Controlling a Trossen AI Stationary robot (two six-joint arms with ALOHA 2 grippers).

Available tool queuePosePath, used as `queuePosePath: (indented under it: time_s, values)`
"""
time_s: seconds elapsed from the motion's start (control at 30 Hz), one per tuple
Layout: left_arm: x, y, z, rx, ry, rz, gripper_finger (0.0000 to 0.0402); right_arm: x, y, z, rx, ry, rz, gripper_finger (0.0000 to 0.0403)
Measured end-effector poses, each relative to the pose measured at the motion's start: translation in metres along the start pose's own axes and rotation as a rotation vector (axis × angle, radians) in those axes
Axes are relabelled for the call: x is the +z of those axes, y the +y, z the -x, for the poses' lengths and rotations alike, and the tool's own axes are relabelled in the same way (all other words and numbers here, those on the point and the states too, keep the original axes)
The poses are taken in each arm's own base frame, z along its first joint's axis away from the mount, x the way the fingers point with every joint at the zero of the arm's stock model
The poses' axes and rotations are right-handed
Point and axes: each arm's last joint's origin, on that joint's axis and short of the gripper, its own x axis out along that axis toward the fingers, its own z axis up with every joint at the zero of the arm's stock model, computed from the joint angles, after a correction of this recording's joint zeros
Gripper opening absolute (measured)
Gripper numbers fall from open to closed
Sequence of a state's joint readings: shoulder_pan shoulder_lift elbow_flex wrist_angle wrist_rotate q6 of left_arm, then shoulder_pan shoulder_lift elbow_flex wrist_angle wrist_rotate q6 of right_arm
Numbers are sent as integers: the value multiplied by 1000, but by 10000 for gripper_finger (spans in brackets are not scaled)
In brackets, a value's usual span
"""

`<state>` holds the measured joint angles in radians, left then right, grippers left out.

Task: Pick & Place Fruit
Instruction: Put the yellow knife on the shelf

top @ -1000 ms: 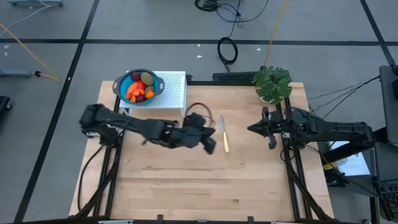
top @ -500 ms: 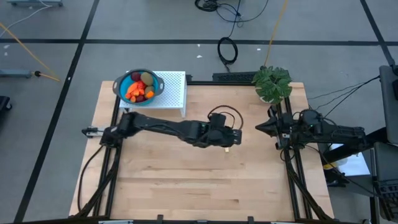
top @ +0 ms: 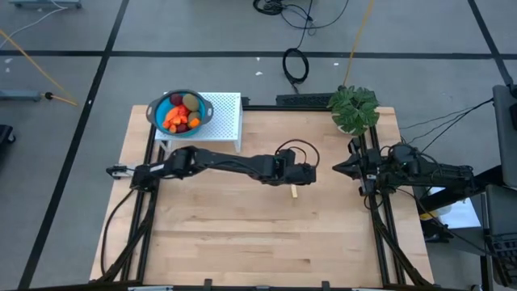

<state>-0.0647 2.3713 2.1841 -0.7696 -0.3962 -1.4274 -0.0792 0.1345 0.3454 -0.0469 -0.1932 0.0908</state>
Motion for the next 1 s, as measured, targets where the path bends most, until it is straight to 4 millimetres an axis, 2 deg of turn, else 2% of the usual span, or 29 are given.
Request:
queuePosePath:
  time_s: [0.13, 0.33, 0.43, 0.53, 0.67, 0.8, 1.0]
  values:
    - [-2, 4, -16, 9, 45, 1, 0, -1, 0, 0, -1, 7, 5, 0]
    - [-2, 6, -24, 2, 78, 28, 1, -1, 0, 0, -1, 11, 5, 0]
    - [-2, 5, -24, -1, 79, 5, 13, -1, 0, 0, -1, 11, 5, 0]
    - [-2, 5, -24, 0, 74, 2, 47, -1, 0, 0, -1, 11, 5, 0]
    - [-2, 6, -24, 4, 70, 9, 112, -1, 0, 0, -1, 11, 21, 0]
    - [-2, 7, -24, 13, 66, -61, 167, -1, 0, 0, -1, 11, 23, 0]
    - [-8, 17, -33, 52, 76, -79, 199, -1, 0, 0, -1, 11, 23, 0]
